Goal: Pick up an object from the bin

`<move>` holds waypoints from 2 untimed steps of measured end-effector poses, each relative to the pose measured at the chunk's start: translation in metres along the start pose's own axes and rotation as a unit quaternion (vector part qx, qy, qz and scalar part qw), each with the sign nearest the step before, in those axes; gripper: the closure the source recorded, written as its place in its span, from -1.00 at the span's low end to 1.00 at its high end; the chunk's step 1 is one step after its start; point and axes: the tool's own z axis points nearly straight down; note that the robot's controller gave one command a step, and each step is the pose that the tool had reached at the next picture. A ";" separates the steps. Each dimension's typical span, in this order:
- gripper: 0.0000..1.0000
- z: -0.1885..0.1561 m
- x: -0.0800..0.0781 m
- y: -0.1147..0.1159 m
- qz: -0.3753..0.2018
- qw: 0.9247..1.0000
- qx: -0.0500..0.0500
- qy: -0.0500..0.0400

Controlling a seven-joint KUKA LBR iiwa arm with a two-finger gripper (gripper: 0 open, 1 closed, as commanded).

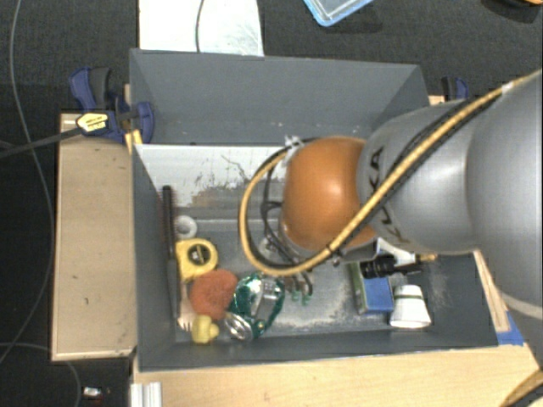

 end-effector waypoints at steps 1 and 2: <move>-1.00 0.028 -0.007 -0.029 0.060 0.998 -0.001 -0.001; -1.00 0.051 -0.007 -0.035 0.041 0.999 0.000 0.000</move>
Offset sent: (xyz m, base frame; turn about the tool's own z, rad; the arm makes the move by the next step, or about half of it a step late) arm -0.0066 -0.0331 -0.0699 -0.0482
